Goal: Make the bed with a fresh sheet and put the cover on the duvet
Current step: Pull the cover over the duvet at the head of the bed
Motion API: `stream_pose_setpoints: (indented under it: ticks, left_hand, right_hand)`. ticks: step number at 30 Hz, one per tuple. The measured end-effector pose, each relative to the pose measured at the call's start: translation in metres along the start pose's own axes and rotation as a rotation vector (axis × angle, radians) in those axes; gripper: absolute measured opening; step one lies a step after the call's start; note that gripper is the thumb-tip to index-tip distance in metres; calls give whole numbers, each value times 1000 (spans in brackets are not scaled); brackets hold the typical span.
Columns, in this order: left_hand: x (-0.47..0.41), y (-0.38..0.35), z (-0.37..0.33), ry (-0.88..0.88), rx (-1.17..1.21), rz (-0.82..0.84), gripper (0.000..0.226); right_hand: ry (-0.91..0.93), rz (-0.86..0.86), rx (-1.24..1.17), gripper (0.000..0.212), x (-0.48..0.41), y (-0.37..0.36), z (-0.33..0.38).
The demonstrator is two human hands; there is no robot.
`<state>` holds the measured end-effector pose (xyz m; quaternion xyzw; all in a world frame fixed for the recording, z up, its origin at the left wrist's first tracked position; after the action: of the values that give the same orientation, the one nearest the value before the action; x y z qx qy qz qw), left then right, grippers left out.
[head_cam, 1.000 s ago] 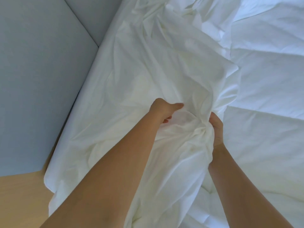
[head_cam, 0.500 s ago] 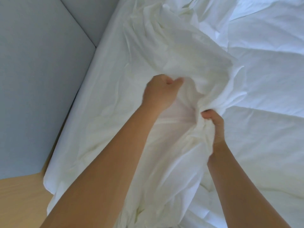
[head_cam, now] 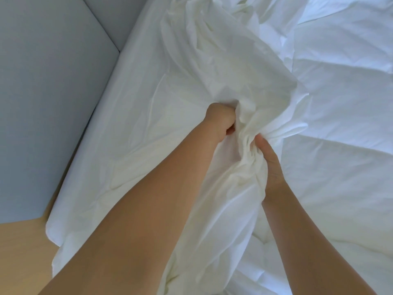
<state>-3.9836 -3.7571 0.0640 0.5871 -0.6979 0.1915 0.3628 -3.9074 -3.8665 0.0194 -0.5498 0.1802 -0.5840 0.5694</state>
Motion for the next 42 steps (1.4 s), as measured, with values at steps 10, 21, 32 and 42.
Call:
stream_pose_setpoints:
  ticks: [10, 21, 32, 42]
  left_hand:
    - [52, -12, -4, -173, -53, 450, 19]
    - [-23, 141, 86, 95, -653, -398, 92]
    - [-10, 165, 104, -277, -1049, -186, 39]
    - [-33, 338, 126, -239, -668, -393, 43]
  right_hand:
    - [216, -100, 30, 21, 13, 19, 6]
    - [385, -1186, 1223, 62, -2, 22, -22]
    - [101, -567, 1942, 66, -34, -54, -129]
    - [157, -343, 2213, 71, -107, -120, -237]
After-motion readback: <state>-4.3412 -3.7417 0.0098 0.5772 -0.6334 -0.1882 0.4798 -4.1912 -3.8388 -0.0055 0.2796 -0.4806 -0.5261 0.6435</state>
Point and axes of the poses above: each hand's wrist, its own x-axis away from the middle knuckle, its own y-axis out of the back of the hand, z = x × y, the point moved 1 cm from there along -x, towards the middle knuckle, and after that the axes turned 2 degrees about z, right-handed, at the moved point
